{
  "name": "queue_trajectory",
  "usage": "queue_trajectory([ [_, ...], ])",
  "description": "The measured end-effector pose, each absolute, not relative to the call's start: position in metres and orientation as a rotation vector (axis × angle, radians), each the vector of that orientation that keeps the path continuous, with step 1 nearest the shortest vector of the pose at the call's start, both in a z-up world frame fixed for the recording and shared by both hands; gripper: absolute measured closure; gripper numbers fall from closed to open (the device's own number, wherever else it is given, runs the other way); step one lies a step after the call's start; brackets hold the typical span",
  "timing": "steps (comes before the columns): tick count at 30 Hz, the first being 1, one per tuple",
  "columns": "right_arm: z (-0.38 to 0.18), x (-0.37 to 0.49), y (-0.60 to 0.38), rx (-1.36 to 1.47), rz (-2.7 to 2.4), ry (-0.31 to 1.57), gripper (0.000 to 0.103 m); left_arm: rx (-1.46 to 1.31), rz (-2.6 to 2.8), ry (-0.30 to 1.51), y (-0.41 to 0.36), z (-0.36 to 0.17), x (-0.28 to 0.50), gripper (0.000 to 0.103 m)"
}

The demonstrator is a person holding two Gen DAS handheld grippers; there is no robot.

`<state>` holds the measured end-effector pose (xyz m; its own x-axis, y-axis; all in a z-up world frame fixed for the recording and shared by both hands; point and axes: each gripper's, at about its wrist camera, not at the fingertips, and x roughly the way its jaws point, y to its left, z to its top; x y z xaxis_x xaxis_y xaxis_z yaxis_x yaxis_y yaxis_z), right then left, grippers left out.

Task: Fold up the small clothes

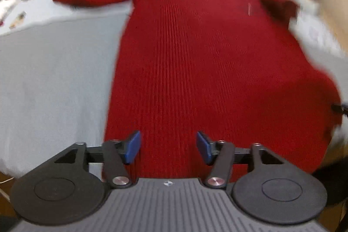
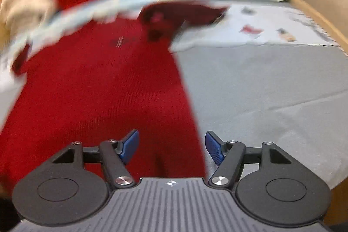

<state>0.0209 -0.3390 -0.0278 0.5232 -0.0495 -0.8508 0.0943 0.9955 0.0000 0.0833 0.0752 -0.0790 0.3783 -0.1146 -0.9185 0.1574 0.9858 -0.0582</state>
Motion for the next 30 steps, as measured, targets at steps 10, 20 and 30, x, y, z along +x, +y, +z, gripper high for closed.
queue_trajectory([
  [10,-0.043,0.019,-0.335,0.049,-0.111,1.131,0.033,0.06,-0.152,1.207,0.084,-0.087,0.074,0.035],
  [20,-0.031,0.015,-0.339,0.071,-0.123,1.044,0.033,0.003,-0.116,1.132,0.087,-0.077,0.081,0.034],
  [30,-0.011,0.014,-0.347,0.086,-0.16,0.874,0.033,-0.051,-0.101,1.044,0.084,-0.058,0.08,0.034],
])
